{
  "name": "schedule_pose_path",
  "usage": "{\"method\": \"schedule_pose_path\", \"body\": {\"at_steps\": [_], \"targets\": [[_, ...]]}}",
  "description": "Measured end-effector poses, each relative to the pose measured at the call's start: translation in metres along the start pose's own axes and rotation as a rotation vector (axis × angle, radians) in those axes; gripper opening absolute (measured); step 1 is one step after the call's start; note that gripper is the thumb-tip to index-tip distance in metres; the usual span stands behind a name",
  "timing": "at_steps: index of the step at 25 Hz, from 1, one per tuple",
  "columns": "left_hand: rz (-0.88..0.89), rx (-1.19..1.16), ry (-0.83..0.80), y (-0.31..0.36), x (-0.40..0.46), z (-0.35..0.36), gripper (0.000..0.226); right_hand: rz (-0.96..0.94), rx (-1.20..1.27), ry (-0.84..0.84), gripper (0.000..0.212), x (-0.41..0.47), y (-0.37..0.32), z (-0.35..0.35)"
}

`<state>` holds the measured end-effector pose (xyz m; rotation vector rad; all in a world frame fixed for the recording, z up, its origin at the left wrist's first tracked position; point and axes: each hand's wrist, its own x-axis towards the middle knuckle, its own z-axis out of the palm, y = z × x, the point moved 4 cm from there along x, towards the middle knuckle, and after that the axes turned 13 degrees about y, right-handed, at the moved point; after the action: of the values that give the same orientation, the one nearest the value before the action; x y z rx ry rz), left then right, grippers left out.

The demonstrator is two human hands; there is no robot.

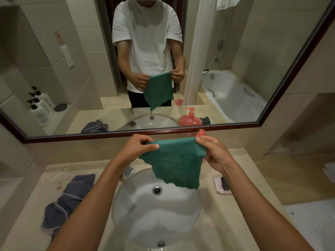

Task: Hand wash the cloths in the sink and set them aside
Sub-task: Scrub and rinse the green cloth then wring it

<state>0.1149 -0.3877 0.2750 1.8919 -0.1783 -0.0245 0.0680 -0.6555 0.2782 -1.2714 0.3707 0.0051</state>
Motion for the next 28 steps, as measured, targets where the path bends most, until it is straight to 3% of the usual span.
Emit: {"method": "schedule_pose_path", "body": {"at_steps": [2,5,10,13,17,21,28], "targets": [[-0.053,-0.111,0.002,-0.004,-0.003,0.000,0.011,-0.042,0.045,0.056,0.012,0.000,-0.004,0.001],[-0.140,-0.190,-0.029,-0.011,-0.006,0.002,0.007,-0.089,0.121,0.169,0.009,0.004,-0.008,-0.006],[-0.249,-0.279,0.120,-0.014,-0.007,0.002,0.008,-0.222,-0.189,0.417,0.005,0.009,-0.002,-0.020],[-0.397,-0.422,0.135,-0.013,-0.009,0.013,0.011,-0.154,-0.284,0.515,0.013,0.007,0.008,-0.019],[-0.449,-0.318,0.235,-0.004,-0.013,0.032,0.009,0.013,-0.270,0.398,0.011,-0.002,0.021,0.006],[-0.377,-0.303,0.164,0.014,-0.017,0.058,0.007,-0.021,-0.313,0.251,0.011,-0.013,0.021,0.043],[-0.274,-0.250,0.104,0.022,-0.023,0.067,0.017,0.084,-0.215,0.233,0.007,-0.021,0.023,0.050]]}}
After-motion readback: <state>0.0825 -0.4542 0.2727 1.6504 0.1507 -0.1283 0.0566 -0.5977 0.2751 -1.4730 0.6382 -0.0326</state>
